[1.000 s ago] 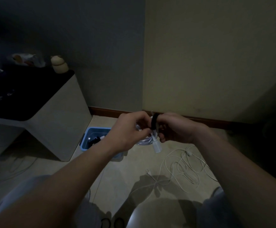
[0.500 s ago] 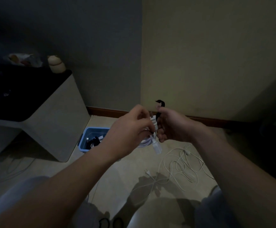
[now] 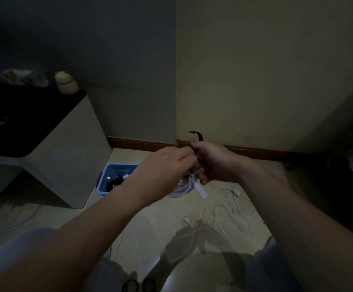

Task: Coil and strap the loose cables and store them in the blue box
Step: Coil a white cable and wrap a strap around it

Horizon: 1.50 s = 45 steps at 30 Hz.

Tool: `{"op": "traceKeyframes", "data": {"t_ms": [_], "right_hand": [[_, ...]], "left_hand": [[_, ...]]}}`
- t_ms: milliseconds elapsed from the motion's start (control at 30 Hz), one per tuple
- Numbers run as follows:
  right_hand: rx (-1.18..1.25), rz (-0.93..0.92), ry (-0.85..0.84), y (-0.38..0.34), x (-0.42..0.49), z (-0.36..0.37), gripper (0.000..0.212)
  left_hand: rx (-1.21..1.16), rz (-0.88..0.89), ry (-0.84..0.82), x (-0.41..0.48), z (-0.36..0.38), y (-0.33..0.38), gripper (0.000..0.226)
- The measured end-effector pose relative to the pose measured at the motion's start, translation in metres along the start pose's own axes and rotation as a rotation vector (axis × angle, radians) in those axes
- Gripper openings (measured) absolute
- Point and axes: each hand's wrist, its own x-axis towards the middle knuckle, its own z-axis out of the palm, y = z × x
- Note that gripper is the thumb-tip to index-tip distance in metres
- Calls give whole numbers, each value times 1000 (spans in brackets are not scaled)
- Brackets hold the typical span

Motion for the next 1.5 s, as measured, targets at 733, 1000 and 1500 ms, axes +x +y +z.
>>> {"op": "traceKeyframes", "data": {"t_ms": [733, 1000, 1500], "right_hand": [[-202, -203, 166, 6, 6, 7, 37], [-177, -218, 193, 4, 4, 8, 39], [154, -326, 82, -5, -14, 18, 38]], "left_hand": [[-247, -203, 128, -11, 13, -9, 13], [-279, -262, 178, -15, 25, -8, 12], [-358, -285, 448, -13, 45, -8, 9]]}}
